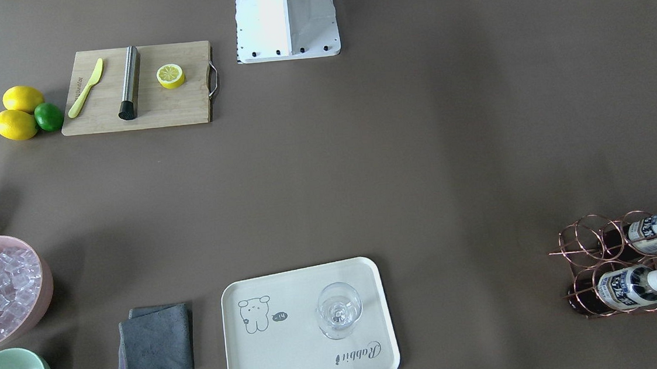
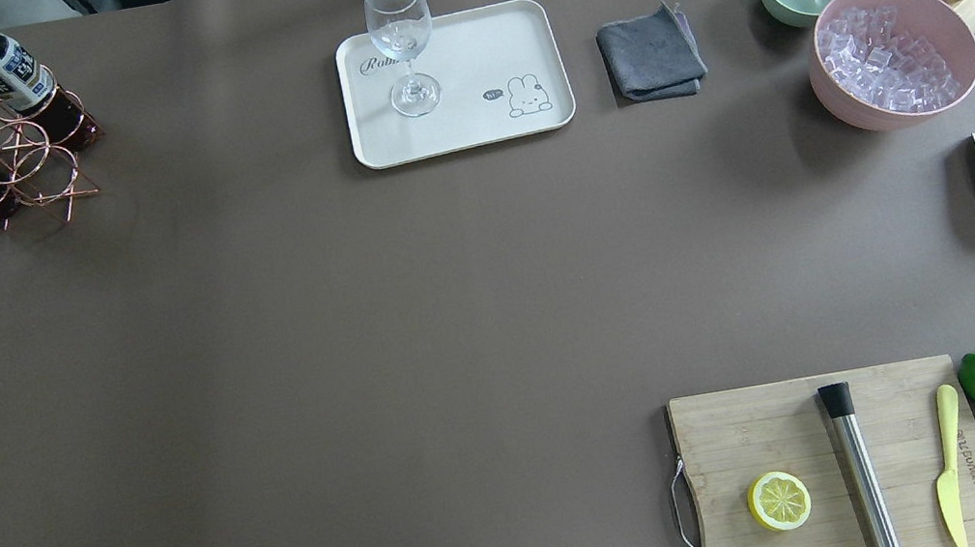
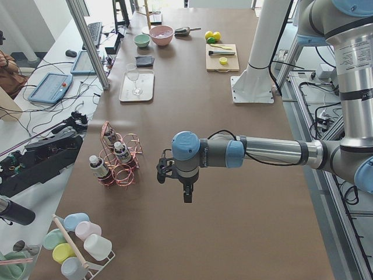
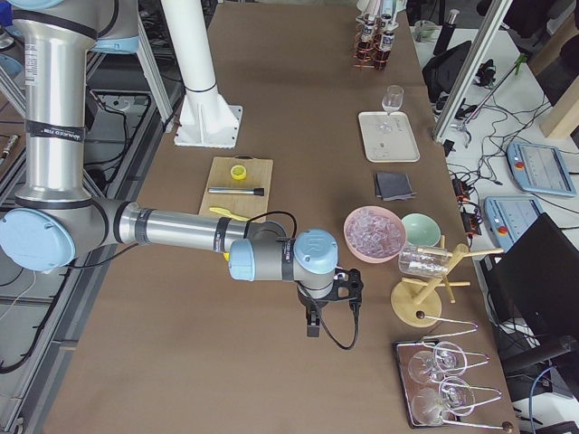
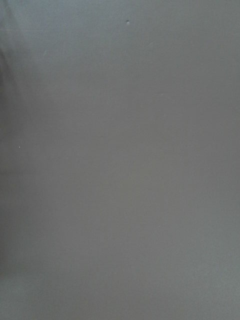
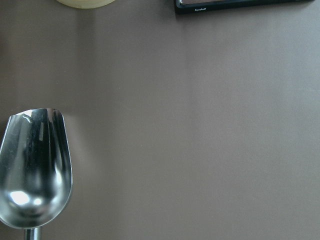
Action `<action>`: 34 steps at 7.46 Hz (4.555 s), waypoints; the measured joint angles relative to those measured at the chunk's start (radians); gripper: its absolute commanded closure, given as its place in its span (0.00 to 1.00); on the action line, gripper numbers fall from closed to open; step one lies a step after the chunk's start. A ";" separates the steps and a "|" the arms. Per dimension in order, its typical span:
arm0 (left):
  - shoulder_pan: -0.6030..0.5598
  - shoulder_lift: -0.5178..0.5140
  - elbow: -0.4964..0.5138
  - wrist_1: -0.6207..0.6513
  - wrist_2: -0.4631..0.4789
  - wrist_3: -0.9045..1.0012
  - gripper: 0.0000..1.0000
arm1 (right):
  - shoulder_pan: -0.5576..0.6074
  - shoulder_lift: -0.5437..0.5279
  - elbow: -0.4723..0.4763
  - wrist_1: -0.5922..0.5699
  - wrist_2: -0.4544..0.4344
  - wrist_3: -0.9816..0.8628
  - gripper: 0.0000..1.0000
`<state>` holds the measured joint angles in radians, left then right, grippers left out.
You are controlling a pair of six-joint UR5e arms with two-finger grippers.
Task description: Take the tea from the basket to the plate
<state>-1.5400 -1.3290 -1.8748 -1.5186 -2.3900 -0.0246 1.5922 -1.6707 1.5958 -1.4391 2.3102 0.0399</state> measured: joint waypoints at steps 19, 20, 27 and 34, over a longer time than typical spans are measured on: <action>-0.002 0.003 -0.005 0.000 0.000 0.000 0.02 | 0.001 -0.015 0.000 -0.004 -0.012 0.011 0.01; -0.003 0.002 -0.007 0.000 0.000 0.000 0.02 | 0.002 -0.015 0.001 -0.004 -0.012 0.011 0.01; -0.071 -0.032 -0.024 0.058 -0.012 -0.205 0.02 | 0.011 -0.014 0.005 -0.004 -0.001 0.011 0.01; -0.072 -0.505 0.196 0.045 -0.018 -1.434 0.02 | 0.011 -0.012 0.013 -0.004 0.000 0.012 0.01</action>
<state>-1.6122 -1.8338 -1.6785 -1.4737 -2.4084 -1.4587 1.6030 -1.6827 1.6092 -1.4434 2.3102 0.0522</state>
